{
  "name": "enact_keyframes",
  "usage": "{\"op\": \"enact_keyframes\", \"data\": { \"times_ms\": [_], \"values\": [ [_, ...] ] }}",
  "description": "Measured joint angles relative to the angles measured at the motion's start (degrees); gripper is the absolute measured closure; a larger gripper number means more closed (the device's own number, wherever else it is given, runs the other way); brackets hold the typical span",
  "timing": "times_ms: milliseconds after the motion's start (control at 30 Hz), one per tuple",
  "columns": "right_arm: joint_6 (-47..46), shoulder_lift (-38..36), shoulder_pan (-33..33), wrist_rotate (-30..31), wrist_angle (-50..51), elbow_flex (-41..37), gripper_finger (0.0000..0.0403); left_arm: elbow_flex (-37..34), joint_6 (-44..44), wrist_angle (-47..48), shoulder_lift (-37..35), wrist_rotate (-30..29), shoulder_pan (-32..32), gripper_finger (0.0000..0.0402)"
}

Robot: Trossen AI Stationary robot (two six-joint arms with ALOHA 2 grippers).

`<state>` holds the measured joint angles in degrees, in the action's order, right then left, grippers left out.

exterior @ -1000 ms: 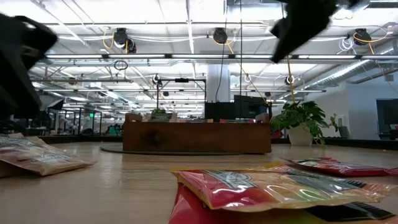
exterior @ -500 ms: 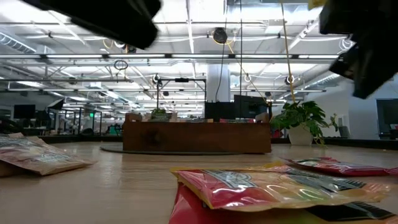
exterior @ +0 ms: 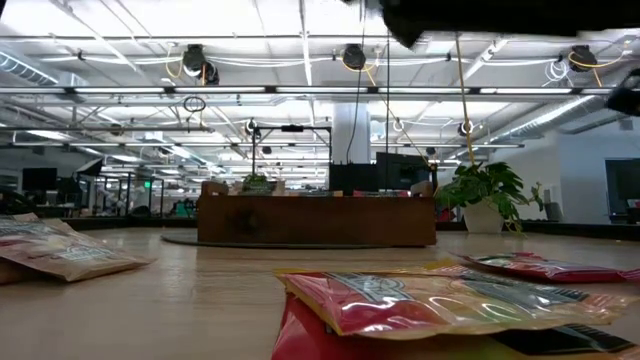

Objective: Pick & Place Tea
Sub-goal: Put the red tea bag into the right section of the wooden organizer

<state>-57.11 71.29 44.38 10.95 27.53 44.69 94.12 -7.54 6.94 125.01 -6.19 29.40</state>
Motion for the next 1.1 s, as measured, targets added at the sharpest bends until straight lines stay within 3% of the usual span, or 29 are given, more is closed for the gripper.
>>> {"op": "enact_keyframes", "data": {
  "times_ms": [267, 500, 633, 900, 1100],
  "values": [
    [-16.2, 0.5, 7.9, 10.0, -0.6, -3.6, 0.0399, 13.0, -3.3, -4.1, 10.5, -0.2, -0.9, 0.0314],
    [-13.3, 0.5, 8.2, 9.9, -17.1, -10.9, 0.0381, 18.5, -1.0, -2.7, 13.9, 4.1, -3.7, 0.0314],
    [-13.2, 0.5, 5.5, 8.0, -24.7, -15.0, 0.0357, 18.6, 2.3, -2.6, 14.8, 7.2, -5.8, 0.0314],
    [-15.6, 0.8, 1.0, 0.9, -24.8, -16.9, 0.0295, 18.1, 6.2, -4.4, 16.0, 12.8, -7.4, 0.0314],
    [-14.8, 2.3, -0.3, -3.6, -26.1, -16.9, 0.0277, 18.0, 8.1, -5.7, 17.6, 14.5, -8.3, 0.0314]
  ]
}}
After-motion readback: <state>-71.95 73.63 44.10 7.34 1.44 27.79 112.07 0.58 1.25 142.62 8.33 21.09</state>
